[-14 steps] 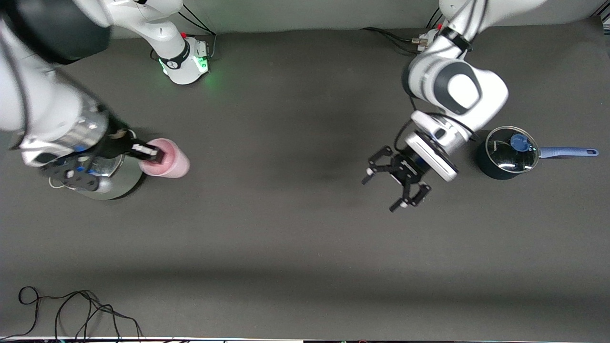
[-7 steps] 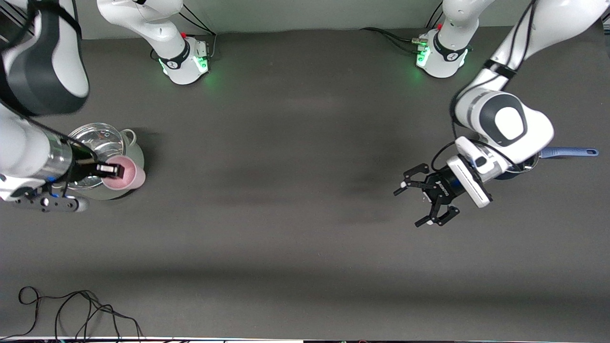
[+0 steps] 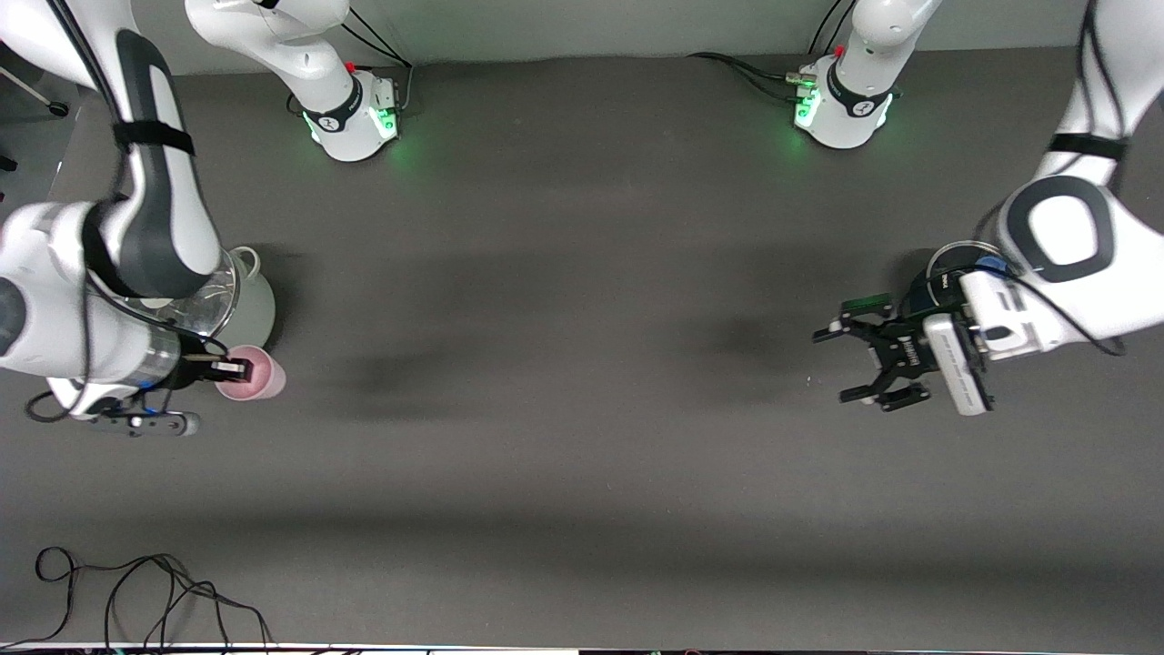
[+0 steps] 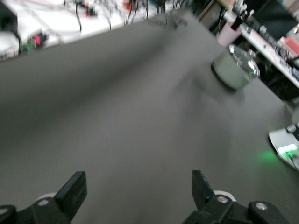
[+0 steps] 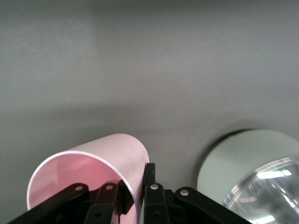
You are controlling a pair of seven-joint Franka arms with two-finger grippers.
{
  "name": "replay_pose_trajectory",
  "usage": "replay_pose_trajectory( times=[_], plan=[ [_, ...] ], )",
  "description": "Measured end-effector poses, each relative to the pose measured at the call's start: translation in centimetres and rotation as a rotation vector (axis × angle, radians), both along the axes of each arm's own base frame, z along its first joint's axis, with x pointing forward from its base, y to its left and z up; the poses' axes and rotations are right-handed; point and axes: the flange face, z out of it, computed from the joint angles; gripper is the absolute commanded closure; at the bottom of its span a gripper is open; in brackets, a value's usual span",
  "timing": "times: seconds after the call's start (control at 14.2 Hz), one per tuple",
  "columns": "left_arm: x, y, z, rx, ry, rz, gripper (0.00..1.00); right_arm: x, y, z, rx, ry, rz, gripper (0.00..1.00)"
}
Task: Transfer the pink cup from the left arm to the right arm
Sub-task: 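Lower the cup beside the white pot and open the right gripper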
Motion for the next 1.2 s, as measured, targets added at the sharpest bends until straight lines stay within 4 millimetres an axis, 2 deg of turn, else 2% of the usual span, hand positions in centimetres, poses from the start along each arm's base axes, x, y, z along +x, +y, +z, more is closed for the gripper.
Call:
replay_pose_trajectory(
  times=[0.28,0.63,0.7,0.77,0.84,0.91,0.98,1.2],
  plan=[
    [0.1,2.9,3.8,0.263,0.218,0.000,0.00,-1.9,-0.2,-7.4,-0.006,-0.065,0.005,1.00],
    [-0.4,4.3,8.7,0.543,0.335,0.075,0.00,-3.5,-0.4,-13.4,-0.019,-0.092,0.012,1.00],
    [-0.4,4.8,9.7,0.583,0.334,0.087,0.00,-3.6,-0.3,-14.0,-0.020,-0.091,0.014,0.71],
    [-0.4,5.4,10.6,0.614,0.337,0.107,0.00,-3.6,-0.2,-14.3,-0.021,-0.090,0.016,0.56],
    [-0.5,6.1,11.2,0.643,0.343,0.131,0.00,-3.6,-0.1,-14.2,-0.021,-0.090,0.018,0.28],
    [-0.5,6.9,11.7,0.678,0.349,0.154,0.00,-3.6,-0.1,-14.1,-0.021,-0.093,0.019,0.14],
    [-0.5,7.8,12.2,0.721,0.356,0.178,0.00,-3.5,0.0,-14.0,-0.020,-0.095,0.019,0.03],
    [-1.2,9.0,14.2,0.808,0.397,0.275,0.00,-3.4,0.0,-12.3,-0.015,-0.102,0.017,0.01]
  ],
)
